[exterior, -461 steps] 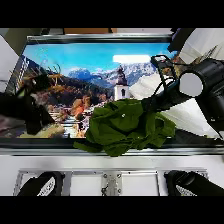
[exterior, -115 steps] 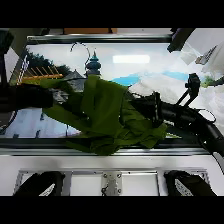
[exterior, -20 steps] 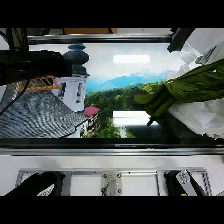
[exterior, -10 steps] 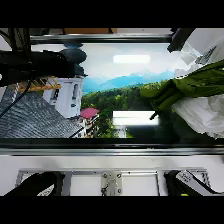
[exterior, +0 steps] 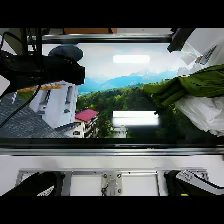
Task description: Fold the clothes and pants, and hang the long-sleeved shirts on hangers.
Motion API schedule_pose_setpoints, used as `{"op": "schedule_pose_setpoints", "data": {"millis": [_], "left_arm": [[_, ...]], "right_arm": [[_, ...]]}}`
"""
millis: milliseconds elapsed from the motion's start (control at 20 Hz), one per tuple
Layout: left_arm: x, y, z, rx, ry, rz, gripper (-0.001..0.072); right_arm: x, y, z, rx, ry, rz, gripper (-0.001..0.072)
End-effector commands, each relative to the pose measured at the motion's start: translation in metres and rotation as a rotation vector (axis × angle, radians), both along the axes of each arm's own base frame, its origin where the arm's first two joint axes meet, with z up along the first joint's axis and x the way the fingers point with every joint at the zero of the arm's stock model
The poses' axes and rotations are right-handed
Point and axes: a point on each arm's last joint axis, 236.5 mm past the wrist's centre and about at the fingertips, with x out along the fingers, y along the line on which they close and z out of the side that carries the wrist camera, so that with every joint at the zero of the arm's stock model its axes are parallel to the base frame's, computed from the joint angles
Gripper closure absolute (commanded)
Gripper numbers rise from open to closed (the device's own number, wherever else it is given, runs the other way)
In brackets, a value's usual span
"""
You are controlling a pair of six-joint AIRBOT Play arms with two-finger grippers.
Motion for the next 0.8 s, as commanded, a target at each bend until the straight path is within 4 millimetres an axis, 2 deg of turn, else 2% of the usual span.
{"op": "schedule_pose_setpoints", "data": {"millis": [0, 250, 500, 650, 700, 750], "left_arm": [[-0.001, -0.002, 0.000, 0.002, 0.000, -0.005, 0.0692], [-0.001, -0.002, -0.001, 0.004, 0.002, -0.005, 0.0693], [-0.001, -0.002, -0.001, 0.006, 0.002, -0.004, 0.0693], [0.000, -0.001, -0.001, 0.007, 0.002, -0.004, 0.0693], [0.000, -0.001, -0.001, 0.006, 0.001, -0.004, 0.0692], [0.000, -0.001, -0.001, 0.006, 0.001, -0.004, 0.0692]], "right_arm": [[0.001, -0.004, -0.004, 0.006, 0.004, -0.003, 0.0708], [-0.002, 0.001, -0.002, 0.004, 0.002, -0.004, 0.0707], [0.000, -0.002, -0.032, 0.058, 0.037, -0.002, 0.0702], [-0.001, -0.001, -0.033, 0.060, 0.038, -0.003, 0.0688], [-0.002, 0.002, -0.030, 0.054, 0.035, -0.003, 0.0652], [-0.004, 0.004, -0.027, 0.048, 0.031, -0.003, 0.0461]]}}
